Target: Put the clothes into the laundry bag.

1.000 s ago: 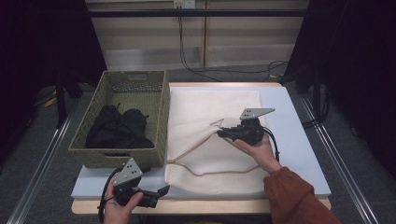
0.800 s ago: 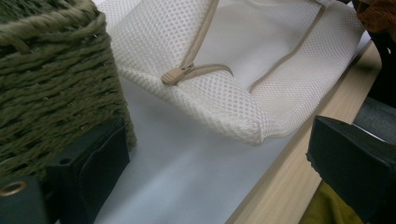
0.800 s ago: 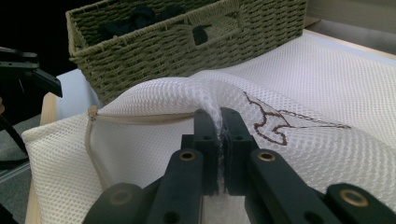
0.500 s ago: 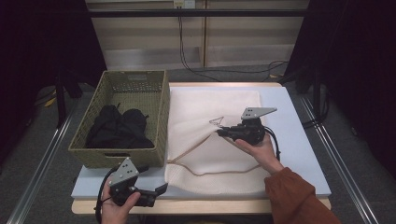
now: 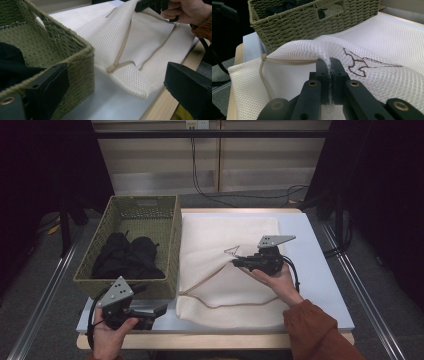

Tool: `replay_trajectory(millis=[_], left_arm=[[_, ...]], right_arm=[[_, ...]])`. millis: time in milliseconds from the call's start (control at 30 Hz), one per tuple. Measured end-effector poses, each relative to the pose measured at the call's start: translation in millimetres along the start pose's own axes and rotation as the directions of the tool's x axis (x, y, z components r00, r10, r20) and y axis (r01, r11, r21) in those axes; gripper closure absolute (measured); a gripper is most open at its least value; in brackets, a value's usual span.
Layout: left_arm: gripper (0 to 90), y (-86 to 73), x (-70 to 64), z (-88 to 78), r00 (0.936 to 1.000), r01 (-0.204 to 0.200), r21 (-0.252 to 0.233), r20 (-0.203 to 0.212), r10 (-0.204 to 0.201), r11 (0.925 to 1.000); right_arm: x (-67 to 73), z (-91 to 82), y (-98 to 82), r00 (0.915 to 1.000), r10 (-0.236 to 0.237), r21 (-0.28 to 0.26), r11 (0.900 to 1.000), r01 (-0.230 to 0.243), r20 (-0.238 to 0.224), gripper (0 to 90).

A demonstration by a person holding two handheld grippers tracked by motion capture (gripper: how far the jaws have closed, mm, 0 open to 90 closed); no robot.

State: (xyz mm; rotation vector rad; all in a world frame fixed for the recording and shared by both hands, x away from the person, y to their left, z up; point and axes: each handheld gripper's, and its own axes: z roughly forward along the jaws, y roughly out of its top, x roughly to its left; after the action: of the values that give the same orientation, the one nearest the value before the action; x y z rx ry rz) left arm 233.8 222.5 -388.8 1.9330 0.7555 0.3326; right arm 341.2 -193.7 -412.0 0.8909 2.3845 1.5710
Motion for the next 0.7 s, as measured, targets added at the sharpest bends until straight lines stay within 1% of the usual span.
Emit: replay_trajectory(millis=[33, 67, 100, 133, 200, 267, 300, 333, 367, 433, 500, 533, 600, 667, 700], left_arm=[[5.7, 2.0, 3.2, -0.3, 0.9999, 0.002, 0.009, 0.013, -0.002, 1.0], [6.2, 3.8, 6.8, -1.4, 1.0, -0.008, 0.011, 0.004, 0.008, 0.9999], [6.9, 5.2, 10.0, -2.4, 0.9999, -0.001, 0.002, -0.012, 0.001, 1.0], [6.9, 6.9, 14.1, -3.2, 0.9997, 0.003, 0.002, -0.025, -0.003, 1.0], [6.9, 10.3, 21.6, -5.0, 0.9986, 0.023, -0.01, -0.047, -0.023, 0.9997], [6.7, 14.8, 26.2, -5.5, 0.9979, 0.03, 0.007, -0.057, -0.03, 0.9995], [5.7, 16.7, 28.3, -5.8, 0.9967, 0.032, 0.008, -0.075, -0.032, 0.9994], [4.8, 18.5, 31.1, -6.2, 0.9962, 0.033, 0.005, -0.081, -0.032, 0.9994], [4.9, 20.2, 34.9, -6.2, 0.9973, 0.033, 0.0, -0.066, -0.033, 0.9995], [4.6, 23.7, 42.1, -6.9, 0.9939, 0.021, 0.009, -0.109, -0.02, 0.9997], [5.1, 26.3, 49.7, -7.0, 0.9919, 0.022, 0.014, -0.126, -0.021, 0.9997], [6.5, 27.3, 52.2, -6.7, 0.9898, 0.024, 0.011, -0.141, -0.022, 0.9996], [6.9, 29.4, 56.4, -5.4, 0.9903, 0.022, 0.027, -0.138, -0.018, 0.9994], [7.4, 30.3, 61.3, -3.1, 0.9905, 0.034, 0.036, -0.134, -0.029, 0.9988], [7.4, 30.8, 63.2, -1.9, 0.9883, 0.036, 0.045, -0.15, -0.029, 0.9983]], right_arm=[[0.0, 0.0, 0.0, 1.0, 0.001, 0.002, 1.0, -0.001, -0.003, 87.4], [-0.1, 0.0, -0.1, 1.0, -0.001, 0.003, 1.0, 0.001, -0.006, 87.4], [-0.1, 0.1, -0.2, 1.0, 0.0, 0.004, 1.0, 0.0, -0.006, 87.4], [-0.2, 0.2, -0.3, 1.0, -0.001, 0.005, 1.0, 0.001, -0.007, 87.4], [0.0, 0.3, -0.4, 1.0, -0.003, 0.008, 1.0, 0.003, -0.009, 87.4], [-0.1, 0.5, -0.4, 0.9999, 0.001, 0.014, 1.0, -0.001, -0.013, 87.6], [-0.3, 0.6, -0.4, 0.9999, 0.001, 0.015, 1.0, -0.001, -0.012, 87.6], [-0.7, 0.6, -0.3, 0.9999, 0.001, 0.014, 1.0, -0.001, -0.014, 87.6], [-0.8, 0.5, -0.3, 0.9999, 0.001, 0.015, 1.0, -0.001, -0.015, 87.6], [-0.6, 0.2, -0.3, 0.9999, 0.001, 0.016, 1.0, -0.001, -0.015, 87.6], [-0.5, 0.1, -0.2, 0.9999, 0.0, 0.018, 1.0, 0.001, -0.016, 87.6], [-0.6, 0.0, -0.2, 0.9999, 0.0, 0.018, 1.0, 0.001, -0.016, 87.6], [-0.6, 0.0, -0.2, 0.9999, -0.001, 0.019, 1.0, 0.001, -0.017, 87.6], [-1.0, 0.1, -0.3, 0.9998, 0.0, 0.021, 1.0, 0.0, -0.019, 87.6], [-0.9, 0.3, -0.3, 0.9998, -0.001, 0.027, 1.0, 0.001, -0.018, 87.6]])
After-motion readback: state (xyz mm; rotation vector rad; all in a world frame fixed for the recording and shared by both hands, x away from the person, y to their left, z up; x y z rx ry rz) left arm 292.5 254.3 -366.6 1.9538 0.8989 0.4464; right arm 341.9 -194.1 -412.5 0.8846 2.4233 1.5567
